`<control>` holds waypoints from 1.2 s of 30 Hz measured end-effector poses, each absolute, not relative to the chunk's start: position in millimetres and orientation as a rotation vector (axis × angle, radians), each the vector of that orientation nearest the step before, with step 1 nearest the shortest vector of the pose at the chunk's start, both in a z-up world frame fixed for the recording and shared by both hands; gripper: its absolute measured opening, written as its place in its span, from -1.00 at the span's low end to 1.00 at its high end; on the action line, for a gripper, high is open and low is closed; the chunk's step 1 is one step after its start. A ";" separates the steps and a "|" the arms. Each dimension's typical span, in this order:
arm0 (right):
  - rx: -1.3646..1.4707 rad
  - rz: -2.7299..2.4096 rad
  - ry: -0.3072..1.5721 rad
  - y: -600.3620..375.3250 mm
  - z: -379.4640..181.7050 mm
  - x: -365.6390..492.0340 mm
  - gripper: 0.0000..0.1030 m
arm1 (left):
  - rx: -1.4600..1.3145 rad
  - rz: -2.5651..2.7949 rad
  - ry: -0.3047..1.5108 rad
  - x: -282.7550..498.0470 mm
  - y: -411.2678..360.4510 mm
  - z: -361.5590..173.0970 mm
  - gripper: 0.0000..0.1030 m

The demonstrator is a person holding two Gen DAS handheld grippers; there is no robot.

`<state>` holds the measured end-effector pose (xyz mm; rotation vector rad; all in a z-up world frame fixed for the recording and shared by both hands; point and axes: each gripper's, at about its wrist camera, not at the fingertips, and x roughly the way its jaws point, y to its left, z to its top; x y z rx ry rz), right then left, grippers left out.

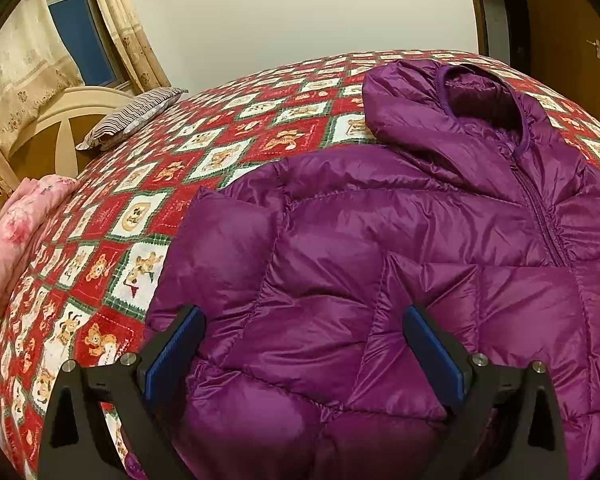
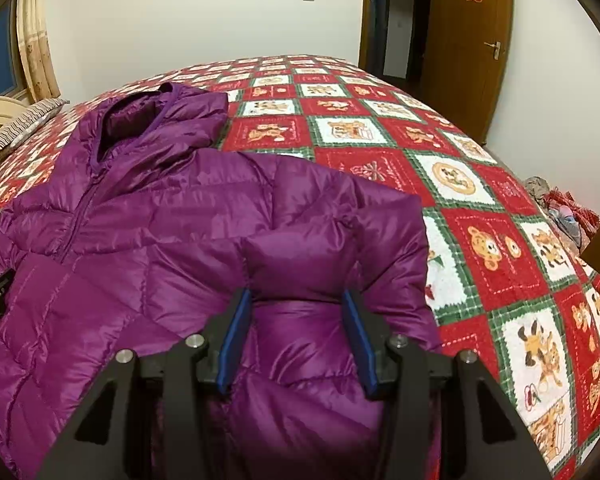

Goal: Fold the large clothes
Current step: 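Grasp the jacket hem with both grippers and lift it toward the hood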

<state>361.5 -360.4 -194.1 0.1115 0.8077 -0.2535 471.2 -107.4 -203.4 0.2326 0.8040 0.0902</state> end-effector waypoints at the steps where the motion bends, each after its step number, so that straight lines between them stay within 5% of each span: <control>1: 0.111 -0.254 0.809 -360.2 -194.0 361.5 -0.01 | 0.234 0.091 0.805 471.3 -107.5 -203.5 0.95; 9: 0.060 -0.192 0.888 -359.8 -185.7 368.8 0.04 | 0.229 0.028 0.837 477.5 -96.8 -164.7 0.95; 17: 0.147 -0.035 0.820 -380.5 -123.8 414.1 0.40 | 0.149 -0.117 0.804 554.8 -105.3 -109.8 0.95; 33: 0.352 0.040 0.882 -393.8 -153.4 595.1 0.46 | 0.042 -0.183 0.955 724.2 -144.1 -150.3 0.95; 34: 0.361 0.045 0.903 -394.0 -159.7 601.5 0.46 | 0.049 -0.194 0.953 724.8 -147.5 -155.3 0.73; 35: 0.368 0.053 0.935 -393.5 -168.2 609.4 0.46 | 0.063 -0.219 0.951 724.5 -151.4 -158.6 0.08; 36: 0.366 0.056 0.955 -393.0 -173.2 614.1 0.45 | 0.080 -0.245 0.958 724.1 -155.9 -161.8 -0.32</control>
